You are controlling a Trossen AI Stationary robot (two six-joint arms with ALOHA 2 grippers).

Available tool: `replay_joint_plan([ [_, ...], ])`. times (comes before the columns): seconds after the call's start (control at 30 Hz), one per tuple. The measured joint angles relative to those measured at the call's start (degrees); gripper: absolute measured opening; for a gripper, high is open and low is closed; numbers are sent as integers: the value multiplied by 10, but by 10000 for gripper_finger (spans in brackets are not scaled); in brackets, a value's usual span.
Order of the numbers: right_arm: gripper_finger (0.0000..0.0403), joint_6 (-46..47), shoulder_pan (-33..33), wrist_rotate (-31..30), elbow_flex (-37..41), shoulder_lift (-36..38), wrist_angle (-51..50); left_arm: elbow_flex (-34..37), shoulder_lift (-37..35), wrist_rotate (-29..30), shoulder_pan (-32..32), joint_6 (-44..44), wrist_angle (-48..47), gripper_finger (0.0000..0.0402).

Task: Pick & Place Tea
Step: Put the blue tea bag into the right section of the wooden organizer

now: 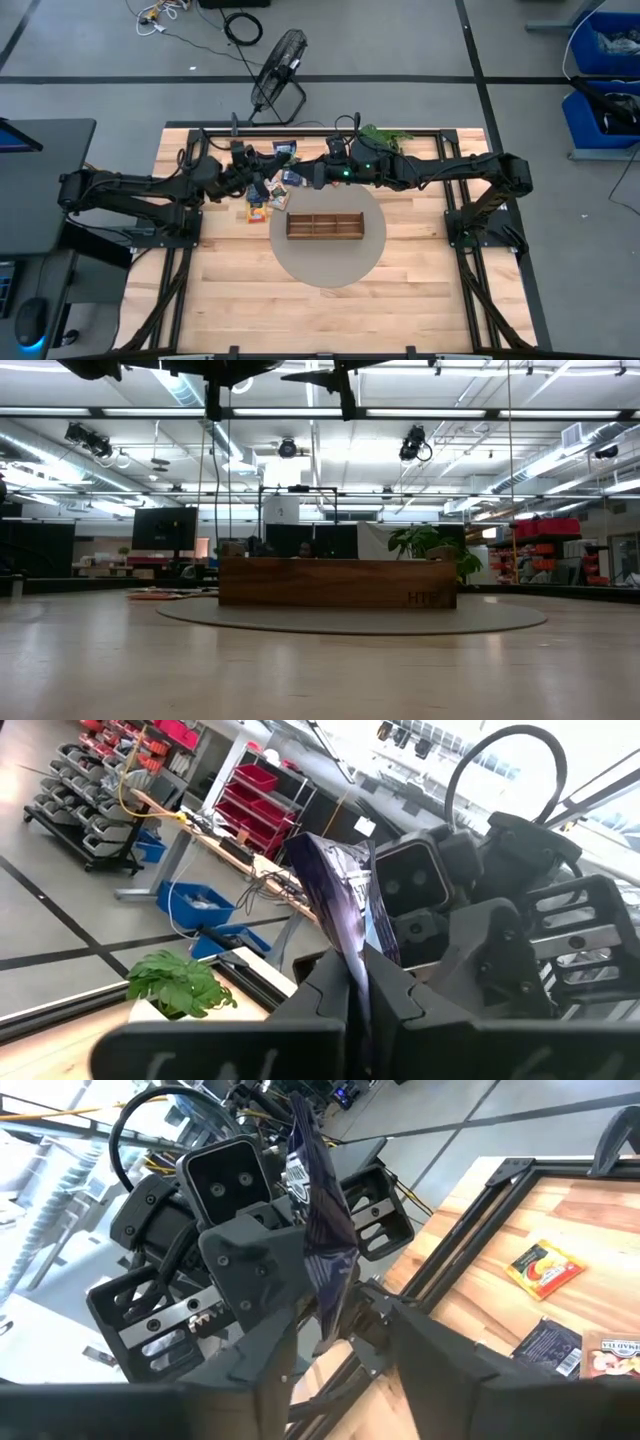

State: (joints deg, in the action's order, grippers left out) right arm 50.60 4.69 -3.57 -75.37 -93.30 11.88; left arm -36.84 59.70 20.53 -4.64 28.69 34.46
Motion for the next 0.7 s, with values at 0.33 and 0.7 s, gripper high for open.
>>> replay_joint_plan([
  [0.33,37,16,0,-15,0,0,-3,0,0,0,0,0,-8,9],
  [0.7,2,30,0,-11,0,0,-5,0,0,0,0,-11,-24,9],
])
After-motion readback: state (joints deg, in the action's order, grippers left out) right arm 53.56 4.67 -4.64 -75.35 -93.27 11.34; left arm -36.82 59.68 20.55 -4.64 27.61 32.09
